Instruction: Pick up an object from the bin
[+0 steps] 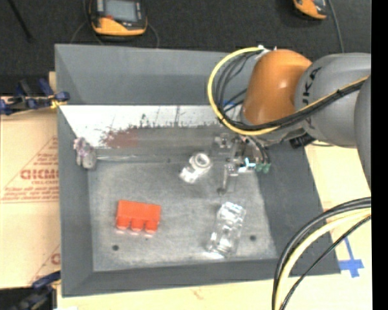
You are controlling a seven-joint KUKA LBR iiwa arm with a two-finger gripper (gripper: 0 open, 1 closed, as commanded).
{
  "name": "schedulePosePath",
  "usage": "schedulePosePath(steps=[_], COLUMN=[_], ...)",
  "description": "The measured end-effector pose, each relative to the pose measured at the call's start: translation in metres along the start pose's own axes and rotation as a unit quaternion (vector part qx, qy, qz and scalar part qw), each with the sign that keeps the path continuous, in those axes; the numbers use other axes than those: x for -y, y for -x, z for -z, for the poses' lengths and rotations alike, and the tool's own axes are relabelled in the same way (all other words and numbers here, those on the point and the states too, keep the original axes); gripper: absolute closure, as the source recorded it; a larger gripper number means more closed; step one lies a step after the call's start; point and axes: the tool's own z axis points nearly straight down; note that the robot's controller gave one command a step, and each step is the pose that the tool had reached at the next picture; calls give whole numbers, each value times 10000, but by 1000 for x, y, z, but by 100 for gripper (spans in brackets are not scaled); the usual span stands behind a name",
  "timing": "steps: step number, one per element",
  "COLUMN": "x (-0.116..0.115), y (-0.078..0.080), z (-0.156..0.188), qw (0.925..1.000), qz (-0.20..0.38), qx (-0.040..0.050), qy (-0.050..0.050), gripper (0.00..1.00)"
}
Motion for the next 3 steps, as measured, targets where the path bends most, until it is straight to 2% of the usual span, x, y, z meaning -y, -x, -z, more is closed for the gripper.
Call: schedulePosePath(steps=[1,2,3], x=[44,37,41], y=[-50,-81,-78], z=[-52,-58,-62], qw=[9969,9862,9295], qz=[789,1649,3688], qx=[53,117,39], qy=[3,-31,-5], gripper=[0,0,0])
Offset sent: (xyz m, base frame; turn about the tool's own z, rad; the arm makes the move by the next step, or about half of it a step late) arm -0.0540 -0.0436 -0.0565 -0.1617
